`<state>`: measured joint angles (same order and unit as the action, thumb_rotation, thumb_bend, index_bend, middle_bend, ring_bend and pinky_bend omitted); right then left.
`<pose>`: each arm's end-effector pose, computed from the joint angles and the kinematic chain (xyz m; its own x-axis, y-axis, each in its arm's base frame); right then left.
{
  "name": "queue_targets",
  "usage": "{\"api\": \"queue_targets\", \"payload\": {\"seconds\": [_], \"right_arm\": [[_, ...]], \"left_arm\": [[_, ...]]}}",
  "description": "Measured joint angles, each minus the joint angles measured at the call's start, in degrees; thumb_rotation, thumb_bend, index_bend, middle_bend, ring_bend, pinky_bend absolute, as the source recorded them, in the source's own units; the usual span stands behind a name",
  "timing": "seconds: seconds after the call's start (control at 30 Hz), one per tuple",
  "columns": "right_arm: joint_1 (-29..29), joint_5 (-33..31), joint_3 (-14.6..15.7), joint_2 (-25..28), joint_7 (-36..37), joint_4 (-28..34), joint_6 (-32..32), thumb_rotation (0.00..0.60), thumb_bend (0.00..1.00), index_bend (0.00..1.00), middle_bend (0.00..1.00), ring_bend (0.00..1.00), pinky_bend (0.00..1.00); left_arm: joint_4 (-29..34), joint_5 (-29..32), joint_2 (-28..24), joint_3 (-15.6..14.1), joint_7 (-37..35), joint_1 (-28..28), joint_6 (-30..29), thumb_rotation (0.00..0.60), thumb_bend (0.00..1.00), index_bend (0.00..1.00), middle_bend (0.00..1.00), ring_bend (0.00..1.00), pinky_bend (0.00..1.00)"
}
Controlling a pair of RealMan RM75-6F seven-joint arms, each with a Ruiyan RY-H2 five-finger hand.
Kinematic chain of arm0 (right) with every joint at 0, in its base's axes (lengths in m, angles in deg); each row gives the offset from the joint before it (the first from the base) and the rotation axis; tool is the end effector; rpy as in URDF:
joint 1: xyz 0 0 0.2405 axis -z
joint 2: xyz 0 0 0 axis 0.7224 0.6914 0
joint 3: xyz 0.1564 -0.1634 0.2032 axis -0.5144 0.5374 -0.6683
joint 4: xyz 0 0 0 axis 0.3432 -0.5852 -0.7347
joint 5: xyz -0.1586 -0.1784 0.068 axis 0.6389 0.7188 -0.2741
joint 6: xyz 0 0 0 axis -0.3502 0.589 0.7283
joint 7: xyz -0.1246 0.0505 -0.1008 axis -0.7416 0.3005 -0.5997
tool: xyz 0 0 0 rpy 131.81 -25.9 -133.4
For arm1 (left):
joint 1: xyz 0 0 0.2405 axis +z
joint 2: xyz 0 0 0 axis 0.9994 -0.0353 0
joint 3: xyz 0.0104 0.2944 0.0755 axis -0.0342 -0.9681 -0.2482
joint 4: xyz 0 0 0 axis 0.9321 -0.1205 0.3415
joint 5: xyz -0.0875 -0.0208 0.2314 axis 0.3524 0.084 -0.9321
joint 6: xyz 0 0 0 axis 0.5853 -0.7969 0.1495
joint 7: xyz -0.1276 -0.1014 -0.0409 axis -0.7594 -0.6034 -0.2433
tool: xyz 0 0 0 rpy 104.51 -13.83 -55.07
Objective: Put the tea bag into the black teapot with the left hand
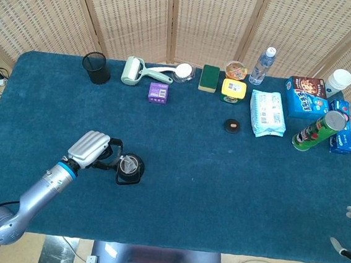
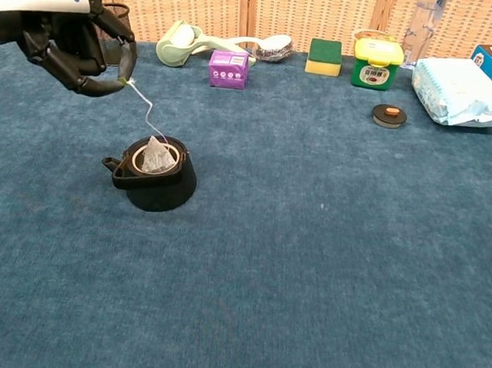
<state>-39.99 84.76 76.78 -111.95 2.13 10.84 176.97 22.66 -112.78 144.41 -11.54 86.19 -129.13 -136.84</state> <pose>-0.4177 -0.1394 0.1835 0.3302 0.0956 0.9390 -0.9328 0.1852 0.3092 -0.1604 0.3741 0.0293 0.2260 0.4075 0.8848 0.9306 -0.3587 -0.0725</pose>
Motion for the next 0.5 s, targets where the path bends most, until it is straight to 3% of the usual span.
{"api": "queue_targets", "payload": {"seconds": [0.4,0.5], "right_arm": [[-1.04,0.82,-0.03,0.01,-1.23,0.71,-0.87,0.6,0.1,0.26,0.37,0.31,0.39],[-1.39,1.19,-0.1,0.33,-1.97,1.4,-0.95,0.6,0.1,0.26,0.37,0.3,0.39]], "left_arm": [[1.76,-3.33,-3.36,-4.92,0.24,2.97,0.45,0.6,0.5,0.65,0.98,0.95,0.92],[1.63,-2.87,-4.48,-6.27,2.49,3.28,1.15,0.6,0.48,0.58,0.98,0.95,0.92]]}}
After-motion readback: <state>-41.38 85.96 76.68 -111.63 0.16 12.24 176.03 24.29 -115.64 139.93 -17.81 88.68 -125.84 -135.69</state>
